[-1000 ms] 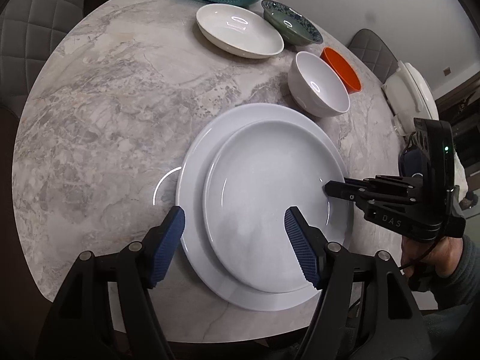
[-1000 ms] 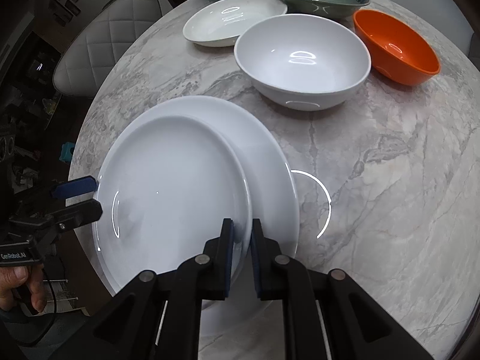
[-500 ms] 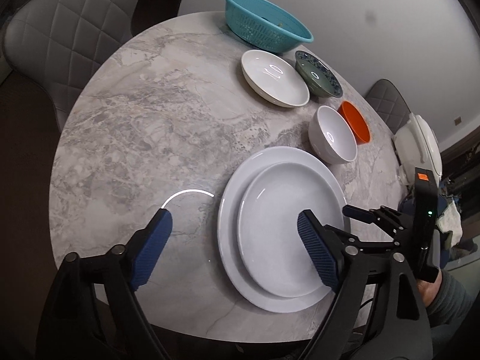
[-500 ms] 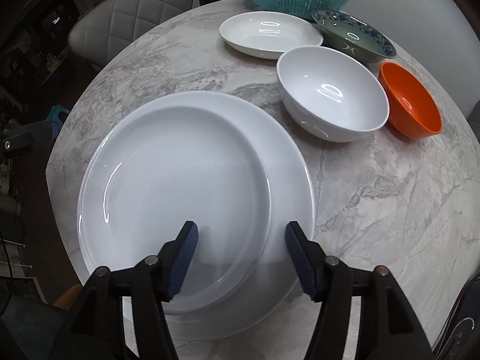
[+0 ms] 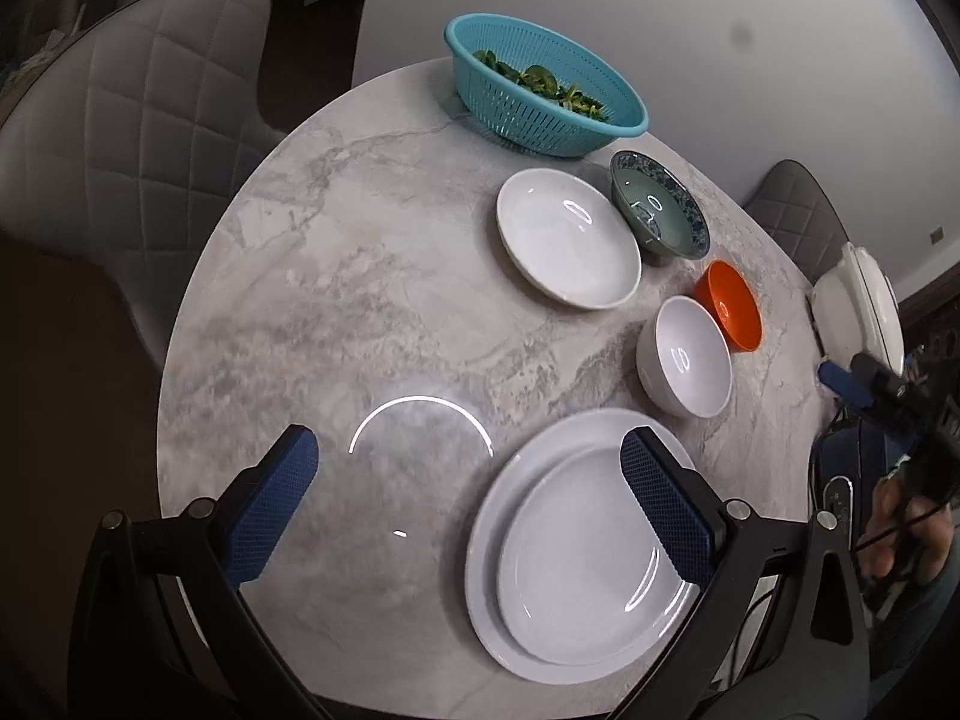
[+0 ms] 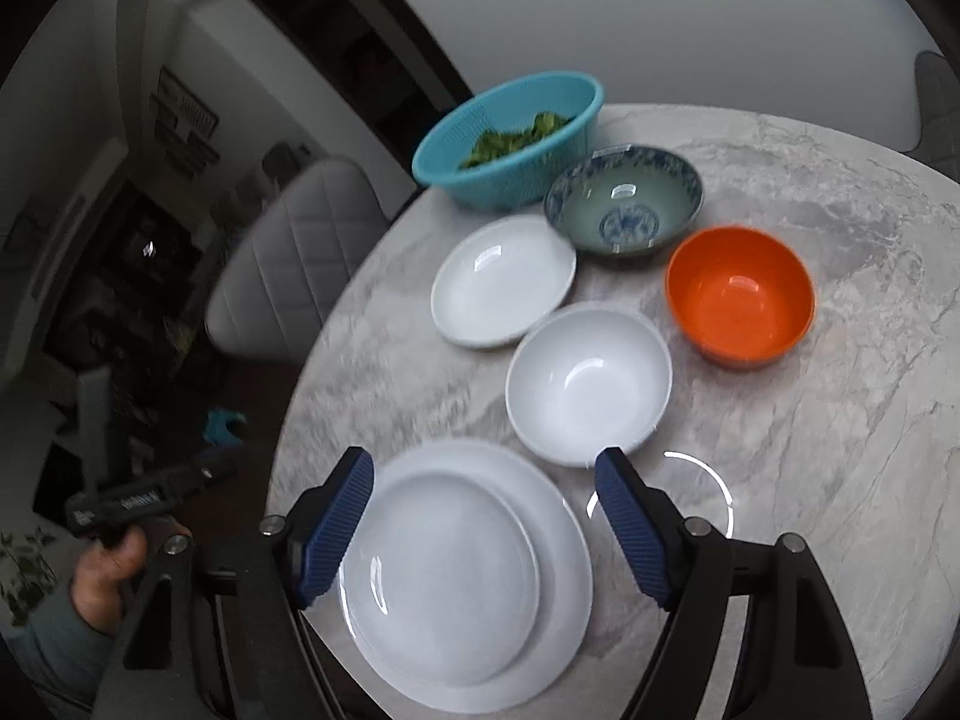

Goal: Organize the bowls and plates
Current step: 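Withdraw both tools up from the stacked plates, then move both tools to the deep white plate beside the patterned bowl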

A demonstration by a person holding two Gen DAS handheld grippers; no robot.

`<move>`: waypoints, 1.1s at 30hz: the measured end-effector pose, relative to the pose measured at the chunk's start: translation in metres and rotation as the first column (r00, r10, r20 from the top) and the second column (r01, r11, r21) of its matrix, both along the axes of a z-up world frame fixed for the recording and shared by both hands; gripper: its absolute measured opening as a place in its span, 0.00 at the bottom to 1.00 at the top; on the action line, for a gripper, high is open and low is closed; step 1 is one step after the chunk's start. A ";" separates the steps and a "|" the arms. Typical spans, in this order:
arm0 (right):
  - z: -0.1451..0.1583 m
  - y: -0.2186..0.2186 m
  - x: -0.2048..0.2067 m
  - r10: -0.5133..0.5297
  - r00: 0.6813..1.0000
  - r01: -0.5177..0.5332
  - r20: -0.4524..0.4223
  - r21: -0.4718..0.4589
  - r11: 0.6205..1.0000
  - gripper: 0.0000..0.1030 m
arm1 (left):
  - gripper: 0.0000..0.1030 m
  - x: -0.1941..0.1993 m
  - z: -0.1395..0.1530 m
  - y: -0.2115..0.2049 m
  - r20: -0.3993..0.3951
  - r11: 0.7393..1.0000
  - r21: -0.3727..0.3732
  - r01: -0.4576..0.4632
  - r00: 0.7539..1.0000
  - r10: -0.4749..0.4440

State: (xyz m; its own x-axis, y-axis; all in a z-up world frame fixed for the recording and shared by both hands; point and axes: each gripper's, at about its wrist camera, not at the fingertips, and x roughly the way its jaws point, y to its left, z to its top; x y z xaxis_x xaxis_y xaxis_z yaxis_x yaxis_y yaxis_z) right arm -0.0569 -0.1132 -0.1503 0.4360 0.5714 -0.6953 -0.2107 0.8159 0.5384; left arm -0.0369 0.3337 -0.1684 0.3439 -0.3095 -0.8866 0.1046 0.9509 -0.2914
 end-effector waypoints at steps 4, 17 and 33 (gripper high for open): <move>0.020 -0.020 0.052 -0.120 0.992 0.125 -0.045 0.149 0.981 0.70 | 0.99 0.073 -0.001 -0.001 0.021 0.994 0.016 0.112 0.993 -0.113; -0.059 0.033 0.146 -0.232 0.917 0.260 -0.324 0.045 0.965 0.47 | 0.81 0.211 -0.076 -0.045 -0.090 0.931 0.009 0.364 0.928 -0.362; -0.092 0.042 0.171 -0.255 0.892 0.246 -0.373 -0.071 0.967 0.46 | 0.56 0.234 -0.120 -0.074 -0.162 0.901 -0.045 0.431 0.887 -0.432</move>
State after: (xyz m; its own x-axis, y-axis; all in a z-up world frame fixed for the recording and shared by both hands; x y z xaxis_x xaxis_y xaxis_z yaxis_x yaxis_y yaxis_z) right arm 0.1140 -0.0708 -0.2420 0.2665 0.4608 -0.8466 0.2166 0.8272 0.5184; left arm 0.1971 0.2601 -0.2881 0.0250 -0.4009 -0.9158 0.4543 0.8206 -0.3469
